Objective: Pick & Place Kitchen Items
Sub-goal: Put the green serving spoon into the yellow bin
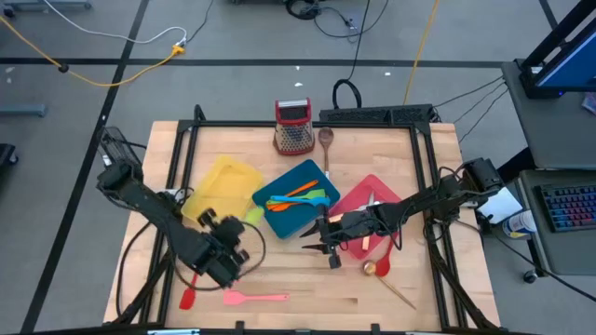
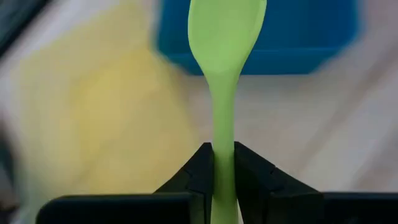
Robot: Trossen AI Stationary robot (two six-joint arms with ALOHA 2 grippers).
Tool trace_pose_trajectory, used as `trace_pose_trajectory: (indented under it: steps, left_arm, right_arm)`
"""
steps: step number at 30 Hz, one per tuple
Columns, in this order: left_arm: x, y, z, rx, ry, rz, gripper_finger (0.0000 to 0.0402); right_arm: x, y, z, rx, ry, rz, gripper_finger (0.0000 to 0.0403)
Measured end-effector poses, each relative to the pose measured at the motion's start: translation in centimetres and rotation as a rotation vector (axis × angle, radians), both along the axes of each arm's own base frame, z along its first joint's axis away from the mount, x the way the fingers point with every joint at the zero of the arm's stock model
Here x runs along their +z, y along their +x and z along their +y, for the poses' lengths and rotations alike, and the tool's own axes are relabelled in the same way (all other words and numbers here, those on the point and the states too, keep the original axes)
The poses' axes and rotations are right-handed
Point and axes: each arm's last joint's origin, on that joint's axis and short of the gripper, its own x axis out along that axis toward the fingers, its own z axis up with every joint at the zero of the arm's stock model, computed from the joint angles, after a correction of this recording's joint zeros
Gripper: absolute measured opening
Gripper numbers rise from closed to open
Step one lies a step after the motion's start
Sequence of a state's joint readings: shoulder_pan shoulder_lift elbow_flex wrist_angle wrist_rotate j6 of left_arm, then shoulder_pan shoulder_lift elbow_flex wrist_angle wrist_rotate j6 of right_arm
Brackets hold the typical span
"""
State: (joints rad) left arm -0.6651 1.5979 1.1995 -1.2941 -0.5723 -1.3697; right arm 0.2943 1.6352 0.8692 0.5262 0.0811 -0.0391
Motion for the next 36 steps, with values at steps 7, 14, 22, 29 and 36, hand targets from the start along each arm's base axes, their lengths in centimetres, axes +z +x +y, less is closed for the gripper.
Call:
trace_pose_trajectory:
  steps: [7,14,22,29,36]
  left_arm:
    - [0.8,0.1,3.6,0.136,0.069,0.113,0.0054]
    - [-1.6,1.1,6.7,0.215,0.021,0.197,0.0063]
    - [-5.7,-0.8,10.7,0.361,0.021,0.383,0.0004]
    - [-6.6,-1.3,11.8,0.380,-0.005,0.440,0.0017]
    - [-4.7,-0.9,11.3,0.345,-0.007,0.349,0.0011]
  right_arm:
    - [0.0,0.0,0.0,0.000,0.000,0.000,0.0130]
    - [0.0,0.0,0.0,0.000,0.000,0.003,0.0130]
    - [-0.1,0.0,0.0,0.000,-0.002,0.008,0.0130]
    - [-0.1,0.0,0.0,0.001,-0.005,0.007,0.0130]
    - [-0.1,0.0,0.0,0.001,-0.005,0.007,0.0130]
